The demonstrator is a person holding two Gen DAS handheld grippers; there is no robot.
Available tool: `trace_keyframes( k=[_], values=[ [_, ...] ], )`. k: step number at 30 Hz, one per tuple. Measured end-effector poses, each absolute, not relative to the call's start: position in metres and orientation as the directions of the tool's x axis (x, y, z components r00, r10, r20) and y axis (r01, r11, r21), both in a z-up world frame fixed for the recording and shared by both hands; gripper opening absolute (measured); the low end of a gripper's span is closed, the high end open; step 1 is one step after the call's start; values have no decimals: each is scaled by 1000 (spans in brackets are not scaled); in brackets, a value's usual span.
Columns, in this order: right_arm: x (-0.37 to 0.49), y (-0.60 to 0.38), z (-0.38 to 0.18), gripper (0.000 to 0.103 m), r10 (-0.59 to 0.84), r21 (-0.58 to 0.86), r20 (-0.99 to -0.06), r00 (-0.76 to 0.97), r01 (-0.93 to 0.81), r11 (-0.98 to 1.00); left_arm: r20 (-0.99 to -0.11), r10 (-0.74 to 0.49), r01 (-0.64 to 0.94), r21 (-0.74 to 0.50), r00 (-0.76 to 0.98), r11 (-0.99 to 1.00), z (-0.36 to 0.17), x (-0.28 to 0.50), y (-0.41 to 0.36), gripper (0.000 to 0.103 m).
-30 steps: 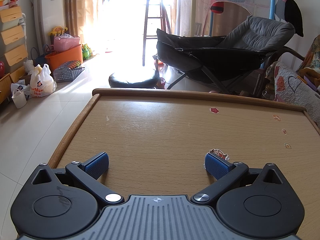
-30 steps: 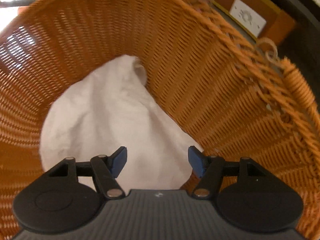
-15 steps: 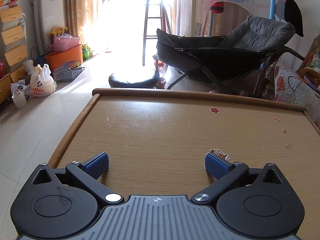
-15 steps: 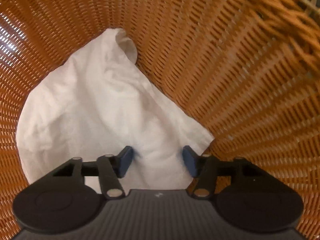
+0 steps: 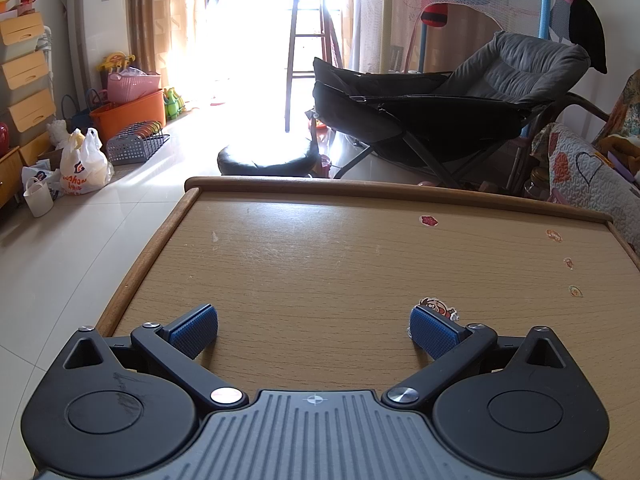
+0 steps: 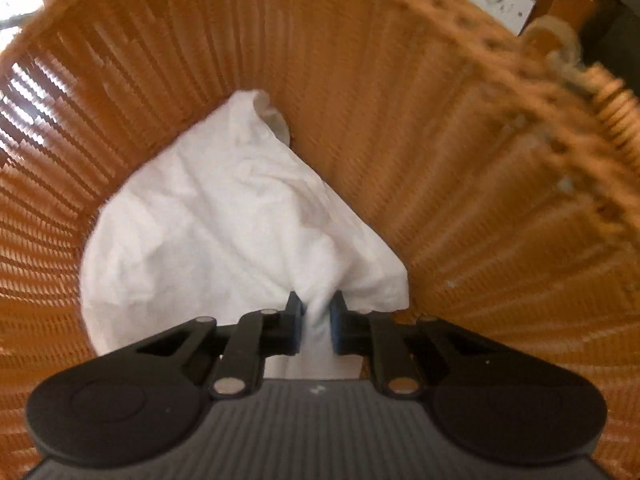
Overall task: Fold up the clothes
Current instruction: 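Close the right gripper on the white cloth and lift it, then raise the pinched white cloth above the basket rim with the right gripper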
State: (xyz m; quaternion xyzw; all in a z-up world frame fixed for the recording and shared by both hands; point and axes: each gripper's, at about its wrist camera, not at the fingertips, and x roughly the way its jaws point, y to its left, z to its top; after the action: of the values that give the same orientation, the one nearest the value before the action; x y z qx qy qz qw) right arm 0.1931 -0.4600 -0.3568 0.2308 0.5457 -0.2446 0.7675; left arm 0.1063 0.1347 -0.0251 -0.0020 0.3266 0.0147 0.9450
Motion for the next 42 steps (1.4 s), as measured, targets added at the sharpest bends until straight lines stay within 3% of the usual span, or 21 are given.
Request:
trace_keyframes(
  k=[31, 42],
  values=[
    [135, -428, -113, 13, -176, 114, -851, 494, 502, 857, -617, 27, -29, 6, 786, 1000, -26, 107, 135, 103],
    [120, -418, -74, 13, -152, 86, -843, 516, 408, 909, -617, 26, -29, 6, 786, 1000, -26, 107, 134, 103]
  ],
)
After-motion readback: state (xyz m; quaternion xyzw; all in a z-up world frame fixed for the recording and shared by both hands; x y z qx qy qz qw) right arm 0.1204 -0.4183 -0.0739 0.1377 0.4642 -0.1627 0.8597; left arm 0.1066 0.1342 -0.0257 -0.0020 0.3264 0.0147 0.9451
